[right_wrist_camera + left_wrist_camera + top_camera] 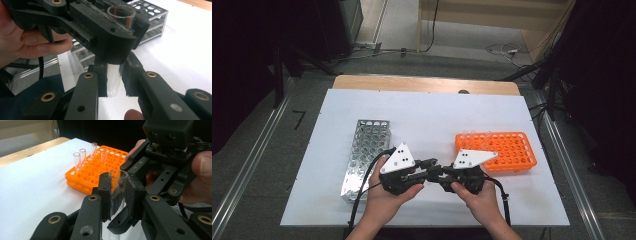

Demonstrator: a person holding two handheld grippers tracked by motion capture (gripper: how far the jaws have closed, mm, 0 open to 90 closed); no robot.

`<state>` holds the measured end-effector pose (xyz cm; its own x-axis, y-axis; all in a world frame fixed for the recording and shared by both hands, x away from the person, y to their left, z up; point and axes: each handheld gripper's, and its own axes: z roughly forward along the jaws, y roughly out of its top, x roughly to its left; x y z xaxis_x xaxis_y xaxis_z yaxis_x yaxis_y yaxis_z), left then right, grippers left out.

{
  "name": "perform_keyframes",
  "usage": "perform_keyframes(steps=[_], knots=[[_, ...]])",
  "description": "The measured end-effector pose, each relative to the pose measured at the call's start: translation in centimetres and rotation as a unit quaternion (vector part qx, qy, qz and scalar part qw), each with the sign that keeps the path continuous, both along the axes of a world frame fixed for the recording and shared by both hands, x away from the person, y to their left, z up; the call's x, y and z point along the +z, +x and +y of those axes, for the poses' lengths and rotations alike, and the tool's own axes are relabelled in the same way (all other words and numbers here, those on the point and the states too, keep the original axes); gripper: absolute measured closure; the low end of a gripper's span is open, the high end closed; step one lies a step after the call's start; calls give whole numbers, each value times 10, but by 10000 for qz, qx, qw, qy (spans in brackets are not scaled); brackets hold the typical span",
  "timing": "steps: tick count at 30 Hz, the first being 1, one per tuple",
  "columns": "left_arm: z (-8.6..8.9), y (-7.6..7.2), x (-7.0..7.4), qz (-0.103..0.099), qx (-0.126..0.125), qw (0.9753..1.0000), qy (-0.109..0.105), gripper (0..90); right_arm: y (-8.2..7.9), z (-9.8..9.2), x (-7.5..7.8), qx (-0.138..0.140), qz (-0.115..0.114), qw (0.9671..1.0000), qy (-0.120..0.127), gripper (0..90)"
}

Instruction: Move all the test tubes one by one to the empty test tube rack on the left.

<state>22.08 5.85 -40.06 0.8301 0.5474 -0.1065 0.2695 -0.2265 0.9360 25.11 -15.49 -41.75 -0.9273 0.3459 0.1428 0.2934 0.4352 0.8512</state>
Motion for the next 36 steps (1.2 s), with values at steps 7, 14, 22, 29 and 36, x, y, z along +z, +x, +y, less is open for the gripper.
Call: perform_keyframes(steps=[7,14,22,29,36], knots=[[7,1,4,-24,123,9998,-140,765,-3,-4,0,23,-130,9998,167,251],[14,4,6,-10,240,9996,-178,765,0,-16,1,-50,-212,9995,245,10],[32,8,11,-39,469,9984,-311,765,3,-43,0,-450,-301,9978,392,0],[42,12,14,-89,639,9975,-289,765,3,-64,-4,-653,-271,9966,412,0],[55,18,17,-145,836,9959,-298,765,1,-93,-9,-907,-256,9947,402,0]])
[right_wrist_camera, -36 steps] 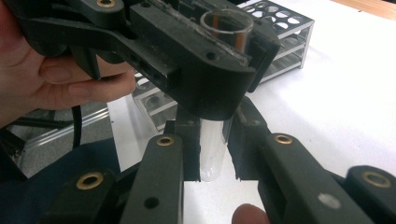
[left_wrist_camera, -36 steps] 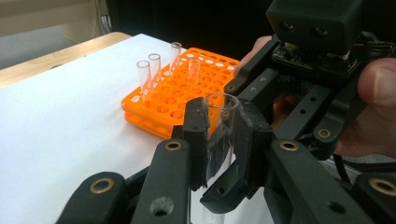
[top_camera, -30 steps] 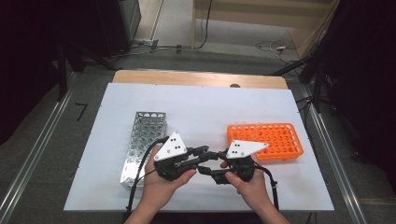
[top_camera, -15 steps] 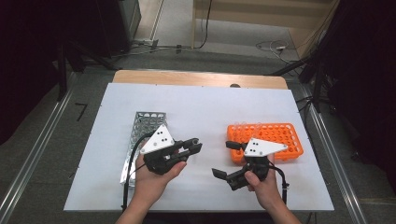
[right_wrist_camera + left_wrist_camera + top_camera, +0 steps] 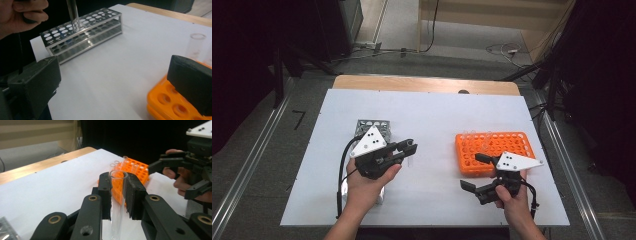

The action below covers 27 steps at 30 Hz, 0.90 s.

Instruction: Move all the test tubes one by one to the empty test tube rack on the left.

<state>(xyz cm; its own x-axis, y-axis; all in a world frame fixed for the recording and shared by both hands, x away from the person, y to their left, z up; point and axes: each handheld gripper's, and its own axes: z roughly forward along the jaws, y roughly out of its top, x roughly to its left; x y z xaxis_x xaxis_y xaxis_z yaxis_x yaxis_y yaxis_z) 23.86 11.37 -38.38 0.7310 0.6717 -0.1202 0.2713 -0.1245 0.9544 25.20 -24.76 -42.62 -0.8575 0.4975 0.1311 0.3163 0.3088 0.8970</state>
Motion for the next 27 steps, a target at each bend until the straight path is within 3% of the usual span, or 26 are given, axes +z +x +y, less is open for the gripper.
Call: perform_keyframes(steps=[5,17,27], knots=[[9,5,3,-81,247,9996,62,765,-2,-22,-3,-219,6,9998,13,0],[32,28,7,-118,652,9977,-158,765,-4,-64,-10,-598,29,9982,17,0],[50,47,1,-110,989,9945,-323,765,-2,-90,-17,-961,-30,9953,74,0]])
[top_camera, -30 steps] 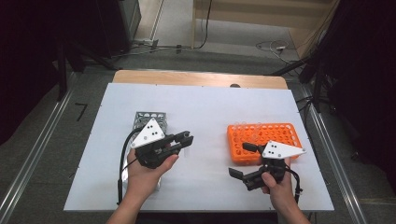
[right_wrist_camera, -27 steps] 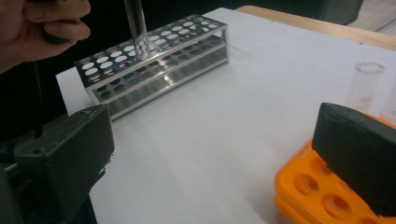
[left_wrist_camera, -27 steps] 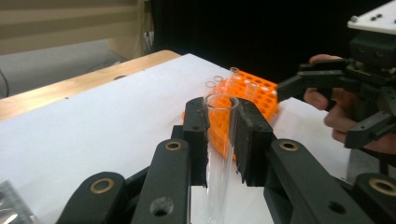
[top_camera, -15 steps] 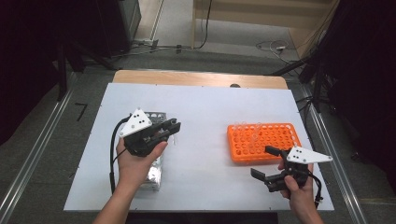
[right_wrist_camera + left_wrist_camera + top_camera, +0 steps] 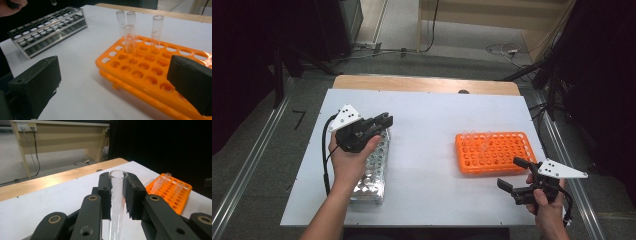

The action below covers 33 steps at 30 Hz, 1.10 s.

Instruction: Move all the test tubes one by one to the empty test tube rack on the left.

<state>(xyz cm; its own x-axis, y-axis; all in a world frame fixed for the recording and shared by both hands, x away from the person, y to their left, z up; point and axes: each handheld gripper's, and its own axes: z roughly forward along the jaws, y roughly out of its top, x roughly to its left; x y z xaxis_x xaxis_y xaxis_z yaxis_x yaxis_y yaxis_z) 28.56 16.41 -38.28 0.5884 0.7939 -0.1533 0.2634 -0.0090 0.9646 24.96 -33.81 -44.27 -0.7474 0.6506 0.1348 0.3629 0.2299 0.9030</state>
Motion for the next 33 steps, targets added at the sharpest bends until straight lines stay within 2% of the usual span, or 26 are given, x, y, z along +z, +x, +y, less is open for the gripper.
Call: perform_keyframes(steps=[7,19,21,25,33], knots=[[8,14,-3,-38,245,9997,-35,764,4,-7,-6,-110,72,9999,8,0],[10,41,-20,8,655,9979,-20,764,5,-10,-7,-175,98,9998,72,0],[9,45,-23,78,851,9963,72,764,5,-11,-7,-176,83,9998,68,0],[8,51,-27,111,1006,9948,128,764,5,-13,-7,-221,74,9997,103,0],[5,59,-37,169,1128,9929,345,764,5,-14,-7,-226,107,9996,135,0]])
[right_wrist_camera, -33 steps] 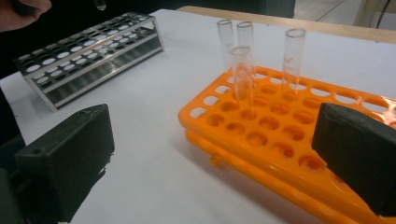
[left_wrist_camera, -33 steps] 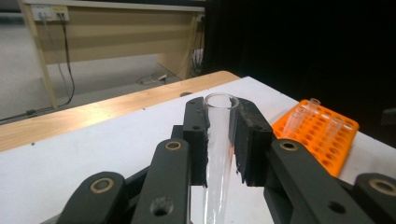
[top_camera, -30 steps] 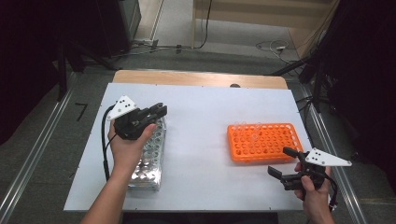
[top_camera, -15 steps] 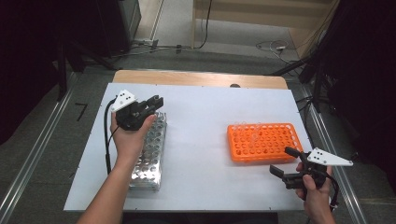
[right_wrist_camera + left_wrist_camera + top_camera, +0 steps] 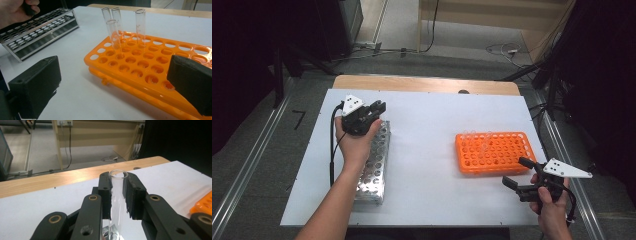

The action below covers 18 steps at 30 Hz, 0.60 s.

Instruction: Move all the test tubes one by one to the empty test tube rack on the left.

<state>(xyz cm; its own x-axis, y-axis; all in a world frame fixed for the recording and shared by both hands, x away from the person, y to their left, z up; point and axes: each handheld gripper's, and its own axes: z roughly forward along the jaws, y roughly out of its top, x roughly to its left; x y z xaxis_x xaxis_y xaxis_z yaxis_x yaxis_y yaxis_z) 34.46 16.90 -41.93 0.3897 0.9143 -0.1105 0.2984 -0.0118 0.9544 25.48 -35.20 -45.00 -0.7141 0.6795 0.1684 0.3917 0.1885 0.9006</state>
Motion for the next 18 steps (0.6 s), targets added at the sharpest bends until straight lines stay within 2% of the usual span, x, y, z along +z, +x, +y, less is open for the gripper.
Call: perform_keyframes(steps=[3,7,13,18], knots=[[-1,2,-3,35,-3,10000,81,763,0,0,0,-4,5,10000,2,0],[1,3,-5,251,62,9997,21,762,0,-1,-1,-1,5,10000,16,0],[-1,4,-8,503,44,9985,221,760,1,0,-1,0,6,10000,9,0],[-3,6,-11,755,32,9964,396,758,0,0,-1,4,7,10000,13,0]])
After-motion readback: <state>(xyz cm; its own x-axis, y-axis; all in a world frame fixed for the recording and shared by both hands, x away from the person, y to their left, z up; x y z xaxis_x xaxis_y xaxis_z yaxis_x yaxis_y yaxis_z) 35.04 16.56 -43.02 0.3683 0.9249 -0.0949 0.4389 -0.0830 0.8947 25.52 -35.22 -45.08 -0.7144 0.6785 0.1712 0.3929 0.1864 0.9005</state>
